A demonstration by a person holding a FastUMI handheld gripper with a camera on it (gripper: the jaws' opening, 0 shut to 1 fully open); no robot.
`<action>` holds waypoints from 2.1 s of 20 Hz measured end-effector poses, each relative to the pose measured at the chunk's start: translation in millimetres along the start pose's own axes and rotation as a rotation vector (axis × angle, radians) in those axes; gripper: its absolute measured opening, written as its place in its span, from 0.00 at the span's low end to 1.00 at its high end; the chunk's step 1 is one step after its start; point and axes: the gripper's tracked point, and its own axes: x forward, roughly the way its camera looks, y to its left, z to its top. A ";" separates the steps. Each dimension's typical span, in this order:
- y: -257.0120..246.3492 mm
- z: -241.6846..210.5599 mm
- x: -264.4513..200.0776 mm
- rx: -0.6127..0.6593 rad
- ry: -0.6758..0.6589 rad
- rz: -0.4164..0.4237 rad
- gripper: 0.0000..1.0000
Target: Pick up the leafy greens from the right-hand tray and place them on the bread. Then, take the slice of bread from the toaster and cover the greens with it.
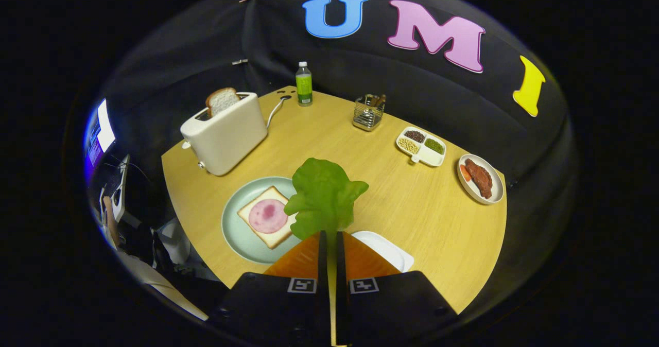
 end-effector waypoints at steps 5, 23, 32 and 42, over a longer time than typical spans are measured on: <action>44.3 28.8 10.9 -0.025 -0.008 0.066 0.09; 101.7 39.3 78.3 -0.031 0.036 0.090 0.98; 156.8 150.8 28.0 0.047 -0.223 0.182 1.00; 244.9 249.6 58.7 0.217 -0.291 0.261 0.99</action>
